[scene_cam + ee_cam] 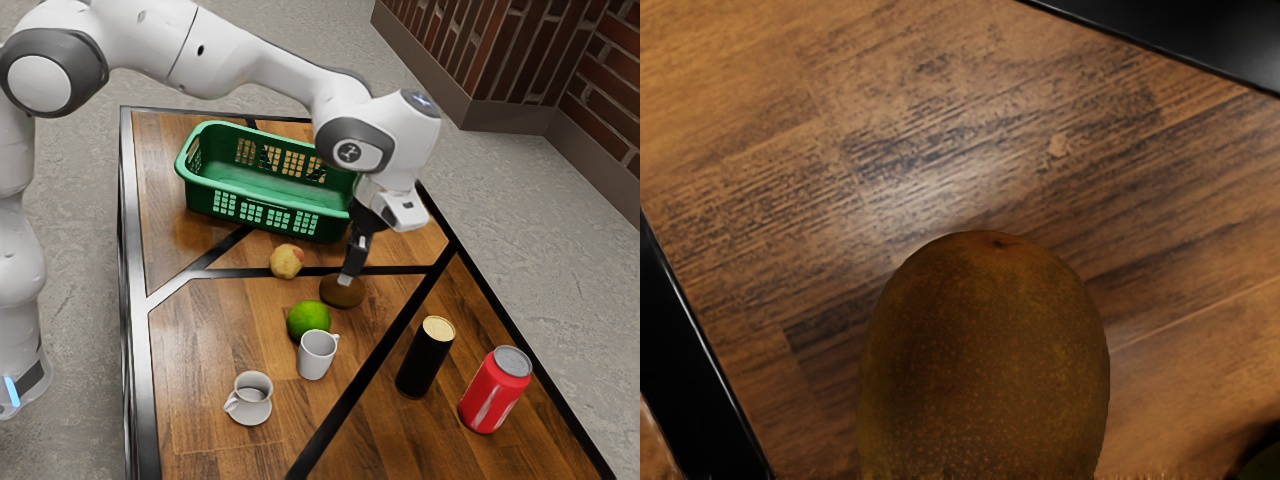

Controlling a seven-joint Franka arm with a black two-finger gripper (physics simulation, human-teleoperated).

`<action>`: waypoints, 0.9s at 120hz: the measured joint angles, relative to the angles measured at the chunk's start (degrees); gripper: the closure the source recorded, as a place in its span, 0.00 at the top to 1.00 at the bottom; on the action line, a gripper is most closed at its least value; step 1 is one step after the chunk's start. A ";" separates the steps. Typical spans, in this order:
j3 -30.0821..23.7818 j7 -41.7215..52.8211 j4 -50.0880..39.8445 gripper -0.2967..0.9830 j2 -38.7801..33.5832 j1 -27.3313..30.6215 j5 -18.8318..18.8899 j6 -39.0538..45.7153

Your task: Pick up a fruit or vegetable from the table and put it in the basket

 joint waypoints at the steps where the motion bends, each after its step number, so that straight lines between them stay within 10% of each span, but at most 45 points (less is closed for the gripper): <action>1: 0.01 -0.05 -0.07 0.77 -0.01 0.00 0.00 0.06; 108: 0.05 -3.28 -5.27 0.77 0.71 -0.32 -0.42 6.73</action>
